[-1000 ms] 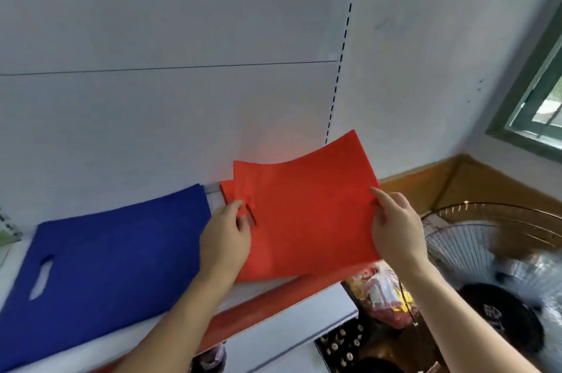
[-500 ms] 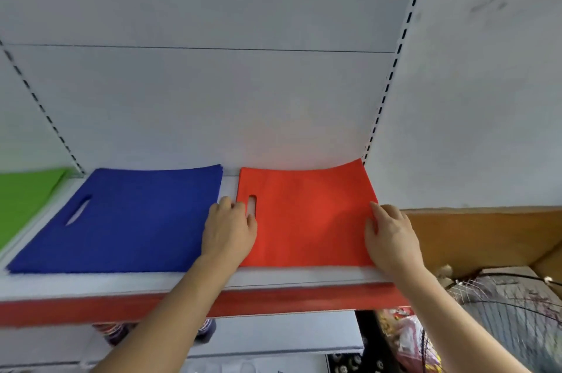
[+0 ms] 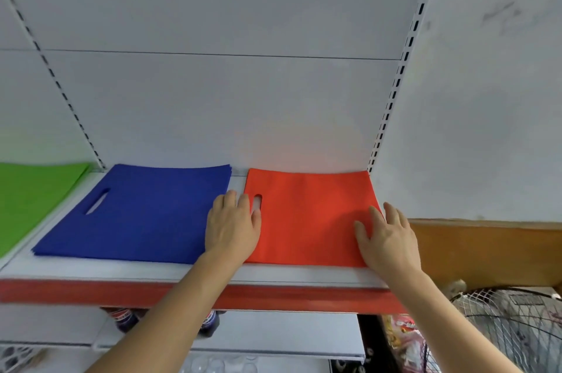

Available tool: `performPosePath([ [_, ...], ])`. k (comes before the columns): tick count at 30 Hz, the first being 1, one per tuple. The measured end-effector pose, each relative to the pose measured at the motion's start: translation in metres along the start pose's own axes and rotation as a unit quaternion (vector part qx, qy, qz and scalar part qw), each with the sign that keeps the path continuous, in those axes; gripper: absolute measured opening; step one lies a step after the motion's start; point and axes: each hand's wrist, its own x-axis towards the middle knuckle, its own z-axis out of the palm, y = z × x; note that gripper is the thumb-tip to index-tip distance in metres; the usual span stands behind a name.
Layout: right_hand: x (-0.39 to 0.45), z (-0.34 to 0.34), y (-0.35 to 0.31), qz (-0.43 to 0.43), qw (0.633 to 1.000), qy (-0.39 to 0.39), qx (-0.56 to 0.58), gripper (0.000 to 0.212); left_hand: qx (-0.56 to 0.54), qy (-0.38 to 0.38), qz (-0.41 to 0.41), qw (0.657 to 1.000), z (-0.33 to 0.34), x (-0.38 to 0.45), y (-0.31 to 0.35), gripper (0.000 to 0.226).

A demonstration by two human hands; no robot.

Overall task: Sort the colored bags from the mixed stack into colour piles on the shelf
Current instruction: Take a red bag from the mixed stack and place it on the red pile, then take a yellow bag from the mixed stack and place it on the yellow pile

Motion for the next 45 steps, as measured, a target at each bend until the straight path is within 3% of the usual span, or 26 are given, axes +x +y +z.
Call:
performPosePath([
  [6, -0.013, 0.005, -0.058, -0.117, 0.992, 0.043, 0.024, 0.062, 0.03, -0.014, -0.018, 0.999, -0.02, -0.023, -0.025, 0.073],
  [14, -0.048, 0.004, -0.177, -0.246, 0.968, 0.031, 0.041, 0.067, 0.053, 0.006, -0.085, 0.995, -0.061, -0.059, -0.116, 0.075],
  [26, -0.155, 0.025, -0.439, -0.366, 0.928, -0.028, 0.064, 0.085, 0.088, 0.024, -0.198, 0.976, -0.146, -0.159, -0.359, 0.075],
  [37, -0.231, 0.065, -0.664, -0.496, 0.86, -0.071, 0.098, 0.081, 0.112, 0.037, -0.333, 0.935, -0.191, -0.235, -0.548, 0.071],
  [45, -0.256, 0.096, -0.833, -0.566, 0.81, -0.092, 0.126, 0.08, 0.16, 0.047, -0.399, 0.902, -0.226, -0.242, -0.687, 0.066],
])
